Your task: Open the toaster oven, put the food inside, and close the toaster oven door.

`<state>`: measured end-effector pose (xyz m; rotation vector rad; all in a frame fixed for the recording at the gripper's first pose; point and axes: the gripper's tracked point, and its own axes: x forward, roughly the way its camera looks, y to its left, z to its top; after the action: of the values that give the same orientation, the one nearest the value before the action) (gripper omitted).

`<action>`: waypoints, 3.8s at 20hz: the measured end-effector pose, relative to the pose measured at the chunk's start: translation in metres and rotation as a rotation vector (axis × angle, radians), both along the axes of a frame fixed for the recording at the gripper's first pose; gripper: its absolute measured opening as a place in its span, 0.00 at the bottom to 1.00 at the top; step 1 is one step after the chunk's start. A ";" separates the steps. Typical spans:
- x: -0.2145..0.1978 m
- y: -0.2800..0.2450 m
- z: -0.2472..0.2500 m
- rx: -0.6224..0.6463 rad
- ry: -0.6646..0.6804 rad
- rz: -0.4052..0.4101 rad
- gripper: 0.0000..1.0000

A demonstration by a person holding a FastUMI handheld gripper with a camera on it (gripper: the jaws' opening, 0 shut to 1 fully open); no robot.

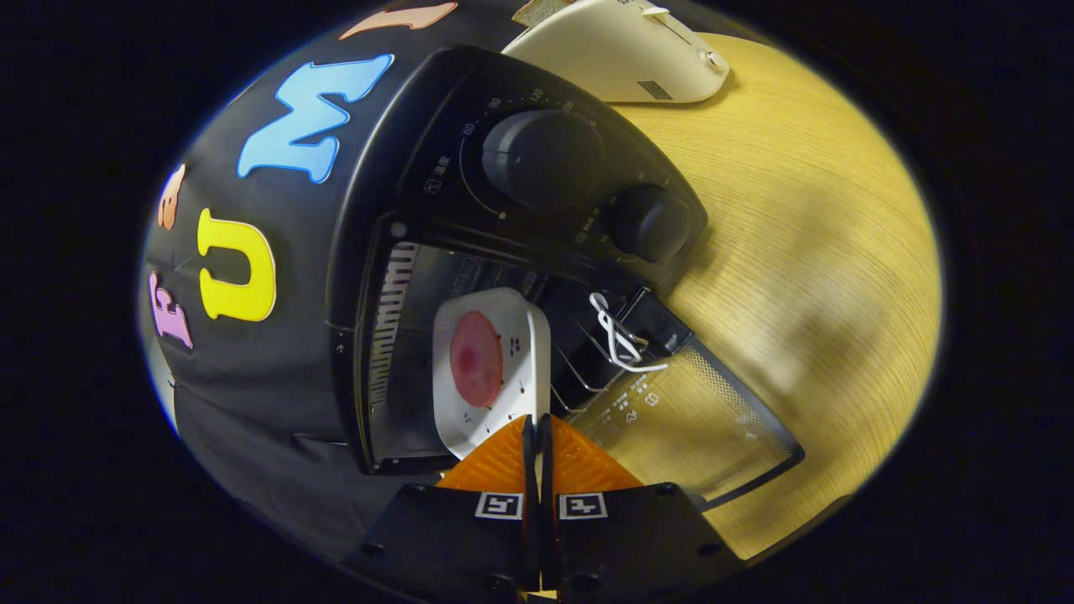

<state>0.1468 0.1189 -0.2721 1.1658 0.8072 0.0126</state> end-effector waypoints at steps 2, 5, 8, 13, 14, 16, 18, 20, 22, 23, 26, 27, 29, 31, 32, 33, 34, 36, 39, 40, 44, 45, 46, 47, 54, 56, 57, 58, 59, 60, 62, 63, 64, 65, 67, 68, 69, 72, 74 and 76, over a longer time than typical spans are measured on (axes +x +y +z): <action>0.008 0.002 -0.002 0.002 -0.004 -0.032 0.02; 0.023 0.008 0.004 0.026 -0.046 -0.074 0.02; 0.030 0.020 0.005 0.050 -0.054 -0.095 0.03; 0.039 0.035 0.010 0.087 -0.065 -0.098 0.07; 0.038 0.037 0.016 0.096 -0.079 -0.095 0.09; 0.033 0.038 0.022 0.096 -0.100 -0.079 0.14; 0.024 0.046 0.026 0.119 -0.107 -0.028 0.28; 0.012 0.049 0.030 0.117 -0.113 0.008 0.51; -0.003 0.049 0.036 0.096 -0.129 0.040 0.89; -0.009 0.049 0.039 0.087 -0.138 0.055 0.89; -0.031 0.048 0.048 0.042 -0.163 0.100 0.98; -0.037 0.047 0.050 0.031 -0.166 0.114 0.98; -0.049 0.046 0.054 0.012 -0.164 0.144 0.98; -0.064 0.041 0.053 -0.051 -0.171 0.178 0.98; -0.072 0.039 0.051 -0.085 -0.174 0.195 0.98; -0.078 0.037 0.050 -0.115 -0.173 0.216 0.98; -0.087 0.036 0.047 -0.150 -0.169 0.239 0.97; -0.101 0.032 0.047 -0.216 -0.182 0.279 0.97; -0.117 0.023 0.039 -0.358 -0.185 0.349 0.97; -0.124 0.019 0.032 -0.405 -0.163 0.369 0.98; -0.140 0.004 0.016 -0.555 -0.122 0.368 0.98; -0.143 0.001 0.011 -0.592 -0.106 0.378 0.98; -0.147 0.004 0.004 -0.618 -0.086 0.407 0.98; -0.152 0.008 -0.001 -0.637 -0.068 0.447 0.98; -0.147 0.010 -0.026 -0.942 -0.053 0.608 0.98; -0.144 0.016 -0.035 -0.966 -0.043 0.616 0.98; -0.145 0.017 -0.041 -0.977 -0.019 0.624 0.98; -0.146 0.018 -0.049 -0.992 0.016 0.631 0.98; -0.147 0.017 -0.058 -1.005 0.051 0.640 0.98; -0.149 0.019 -0.061 -0.999 0.079 0.641 0.98; -0.145 0.025 -0.070 -0.970 0.109 0.630 0.98; -0.142 0.027 -0.073 -0.958 0.117 0.622 0.98; -0.139 0.029 -0.075 -0.954 0.123 0.614 0.98; -0.136 0.029 -0.076 -0.952 0.132 0.604 0.99; -0.132 0.031 -0.079 -0.947 0.148 0.595 0.99; -0.130 0.029 -0.081 -0.957 0.156 0.590 0.99; -0.128 0.028 -0.083 -0.964 0.165 0.587 0.99; -0.125 0.031 -0.087 -0.951 0.183 0.582 0.99; -0.125 0.032 -0.086 -0.945 0.188 0.579 0.99; -0.124 0.032 -0.086 -0.949 0.181 0.587 0.98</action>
<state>0.0226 0.1507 -0.3584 0.0173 1.1163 0.0066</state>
